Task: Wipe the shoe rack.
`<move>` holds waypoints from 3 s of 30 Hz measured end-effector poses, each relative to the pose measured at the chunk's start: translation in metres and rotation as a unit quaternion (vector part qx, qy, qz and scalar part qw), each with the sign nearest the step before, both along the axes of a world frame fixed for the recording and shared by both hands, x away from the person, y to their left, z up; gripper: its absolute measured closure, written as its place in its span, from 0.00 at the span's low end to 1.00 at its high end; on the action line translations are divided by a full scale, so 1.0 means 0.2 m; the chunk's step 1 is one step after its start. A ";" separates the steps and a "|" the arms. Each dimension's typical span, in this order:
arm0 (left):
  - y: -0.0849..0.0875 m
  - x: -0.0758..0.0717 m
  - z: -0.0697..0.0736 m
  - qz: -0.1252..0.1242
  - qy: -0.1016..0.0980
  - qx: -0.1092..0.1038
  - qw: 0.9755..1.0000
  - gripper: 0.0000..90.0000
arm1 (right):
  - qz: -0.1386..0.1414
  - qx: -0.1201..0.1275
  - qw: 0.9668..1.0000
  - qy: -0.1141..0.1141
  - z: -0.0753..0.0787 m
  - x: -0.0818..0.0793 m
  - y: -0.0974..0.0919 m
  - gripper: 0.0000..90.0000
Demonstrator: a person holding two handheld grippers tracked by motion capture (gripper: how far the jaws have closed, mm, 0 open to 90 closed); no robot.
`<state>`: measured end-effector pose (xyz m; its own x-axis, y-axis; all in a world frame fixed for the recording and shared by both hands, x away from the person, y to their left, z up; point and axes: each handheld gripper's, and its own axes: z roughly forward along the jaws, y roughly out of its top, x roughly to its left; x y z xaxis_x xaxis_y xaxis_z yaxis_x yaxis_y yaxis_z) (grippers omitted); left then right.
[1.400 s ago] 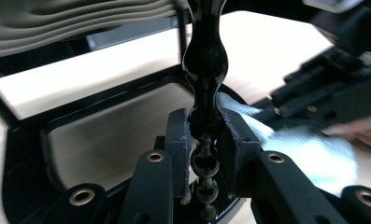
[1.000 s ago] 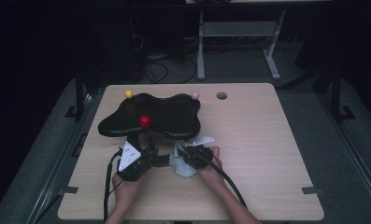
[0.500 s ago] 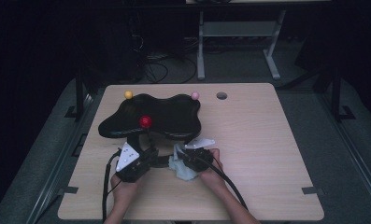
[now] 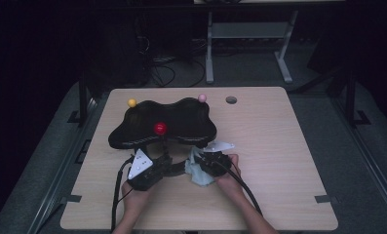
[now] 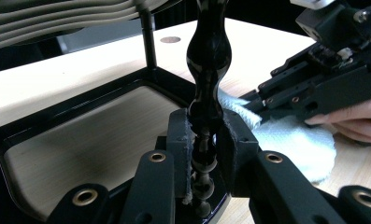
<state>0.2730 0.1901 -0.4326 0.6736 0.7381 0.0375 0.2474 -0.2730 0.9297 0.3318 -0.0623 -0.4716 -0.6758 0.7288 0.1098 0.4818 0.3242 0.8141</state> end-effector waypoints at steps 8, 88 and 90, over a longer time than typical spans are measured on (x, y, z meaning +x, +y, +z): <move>-0.02 0.06 0.00 0.000 -0.007 0.005 1.000 0.84 | -0.009 0.006 0.999 -0.034 0.06 -0.03 -0.06 0.90; -0.10 0.27 -0.01 0.023 0.007 -0.009 1.000 0.85 | -0.063 0.102 0.970 -0.211 0.69 -0.20 -0.18 0.90; -0.10 0.27 -0.01 0.023 0.007 -0.010 1.000 0.85 | -0.071 0.103 0.970 -0.208 0.68 -0.18 -0.21 0.90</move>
